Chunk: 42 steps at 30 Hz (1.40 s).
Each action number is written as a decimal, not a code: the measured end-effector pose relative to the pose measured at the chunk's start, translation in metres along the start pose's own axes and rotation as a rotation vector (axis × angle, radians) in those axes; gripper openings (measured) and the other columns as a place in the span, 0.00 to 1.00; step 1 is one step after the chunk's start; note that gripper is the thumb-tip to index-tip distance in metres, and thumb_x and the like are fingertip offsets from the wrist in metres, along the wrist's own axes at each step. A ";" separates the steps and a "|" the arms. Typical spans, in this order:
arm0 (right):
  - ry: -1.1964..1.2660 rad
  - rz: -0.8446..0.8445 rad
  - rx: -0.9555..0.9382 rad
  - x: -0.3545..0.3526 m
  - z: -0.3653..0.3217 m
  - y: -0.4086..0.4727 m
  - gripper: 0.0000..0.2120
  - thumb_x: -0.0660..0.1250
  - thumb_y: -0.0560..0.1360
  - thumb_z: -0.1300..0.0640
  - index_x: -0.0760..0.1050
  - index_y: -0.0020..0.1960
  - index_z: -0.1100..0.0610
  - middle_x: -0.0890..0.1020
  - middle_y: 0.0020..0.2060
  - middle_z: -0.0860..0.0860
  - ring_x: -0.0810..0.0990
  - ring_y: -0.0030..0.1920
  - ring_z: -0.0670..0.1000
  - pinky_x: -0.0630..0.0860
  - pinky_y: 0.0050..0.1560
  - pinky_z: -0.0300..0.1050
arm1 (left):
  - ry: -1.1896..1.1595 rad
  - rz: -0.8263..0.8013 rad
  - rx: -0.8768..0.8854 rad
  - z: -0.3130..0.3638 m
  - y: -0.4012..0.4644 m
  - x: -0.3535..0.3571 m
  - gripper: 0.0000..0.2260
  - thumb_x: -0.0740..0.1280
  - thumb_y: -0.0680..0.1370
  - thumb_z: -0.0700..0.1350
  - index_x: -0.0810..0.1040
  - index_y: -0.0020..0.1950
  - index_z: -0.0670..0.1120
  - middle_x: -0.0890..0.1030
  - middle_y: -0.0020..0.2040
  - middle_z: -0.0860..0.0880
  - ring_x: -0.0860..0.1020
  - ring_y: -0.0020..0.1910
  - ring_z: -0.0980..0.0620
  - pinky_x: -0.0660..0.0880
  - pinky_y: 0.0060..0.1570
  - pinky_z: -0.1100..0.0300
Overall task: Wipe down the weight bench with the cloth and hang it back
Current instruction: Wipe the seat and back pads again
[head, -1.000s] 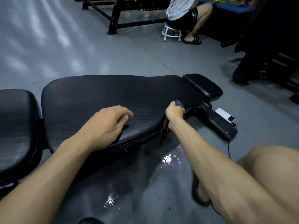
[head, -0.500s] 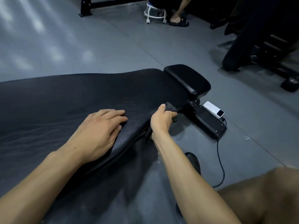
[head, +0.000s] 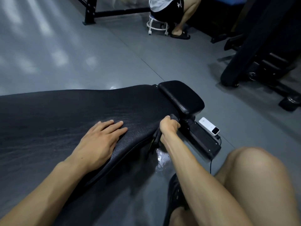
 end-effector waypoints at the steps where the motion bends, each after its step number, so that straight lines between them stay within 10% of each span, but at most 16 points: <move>1: 0.006 -0.009 0.004 -0.004 -0.005 0.003 0.24 0.57 0.85 0.52 0.57 0.72 0.68 0.70 0.71 0.67 0.76 0.66 0.64 0.70 0.58 0.48 | -0.001 -0.012 -0.017 0.003 0.000 0.000 0.22 0.50 0.87 0.49 0.57 0.82 0.60 0.54 0.83 0.59 0.52 0.83 0.54 0.48 0.81 0.52; 5: -0.065 -0.109 -0.047 -0.034 -0.031 0.024 0.24 0.56 0.85 0.54 0.59 0.75 0.68 0.73 0.69 0.62 0.74 0.67 0.61 0.70 0.66 0.50 | 0.008 -0.060 -0.086 0.013 0.008 -0.002 0.24 0.50 0.86 0.46 0.56 0.82 0.60 0.52 0.84 0.59 0.50 0.83 0.52 0.48 0.81 0.49; 11: 0.086 -0.317 -0.149 -0.103 -0.091 0.044 0.10 0.56 0.84 0.58 0.73 0.49 0.60 0.75 0.38 0.54 0.75 0.36 0.53 0.76 0.41 0.45 | 0.021 -0.178 -0.196 0.032 0.024 -0.012 0.27 0.53 0.84 0.43 0.58 0.81 0.60 0.52 0.84 0.58 0.52 0.82 0.48 0.52 0.80 0.43; 15: 0.180 -0.427 -0.171 -0.157 -0.140 0.058 0.11 0.61 0.81 0.51 0.75 0.54 0.58 0.82 0.51 0.59 0.83 0.54 0.60 0.78 0.63 0.56 | 0.023 -0.092 -0.197 0.047 0.037 -0.016 0.20 0.57 0.82 0.46 0.71 0.74 0.58 0.68 0.78 0.56 0.67 0.74 0.44 0.68 0.71 0.44; 26: 0.373 -0.089 -0.247 -0.192 -0.030 0.108 0.18 0.61 0.77 0.34 0.79 0.52 0.47 0.85 0.49 0.48 0.84 0.45 0.38 0.77 0.50 0.41 | -0.095 0.053 0.024 0.114 0.133 0.021 0.18 0.60 0.84 0.50 0.72 0.74 0.57 0.66 0.80 0.54 0.63 0.78 0.47 0.65 0.72 0.49; 32: 0.513 -0.117 -0.187 -0.095 0.004 0.120 0.28 0.57 0.82 0.40 0.64 0.78 0.52 0.73 0.73 0.56 0.73 0.71 0.56 0.68 0.74 0.54 | -0.043 0.145 0.014 0.113 0.165 0.036 0.17 0.55 0.84 0.54 0.74 0.71 0.59 0.71 0.75 0.58 0.66 0.74 0.49 0.62 0.71 0.49; 36: 0.263 0.006 -0.193 -0.037 -0.031 0.131 0.34 0.52 0.84 0.40 0.42 0.83 0.48 0.41 0.82 0.59 0.49 0.81 0.63 0.54 0.76 0.60 | -0.046 0.172 0.016 0.113 0.164 0.040 0.19 0.53 0.82 0.56 0.75 0.70 0.59 0.73 0.74 0.58 0.68 0.72 0.49 0.64 0.69 0.48; 42: -0.126 0.113 -0.179 -0.075 -0.074 0.224 0.32 0.49 0.85 0.41 0.51 0.83 0.56 0.58 0.78 0.65 0.65 0.74 0.65 0.61 0.73 0.56 | -0.047 0.187 -0.011 0.111 0.167 0.041 0.18 0.55 0.82 0.55 0.75 0.69 0.59 0.74 0.73 0.58 0.69 0.71 0.49 0.64 0.69 0.49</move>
Point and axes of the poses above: each hand's wrist, its own y-axis towards the middle knuckle, its own x-axis out of the palm, z = x × y, the point moved 1 cm from there along y, towards the middle knuckle
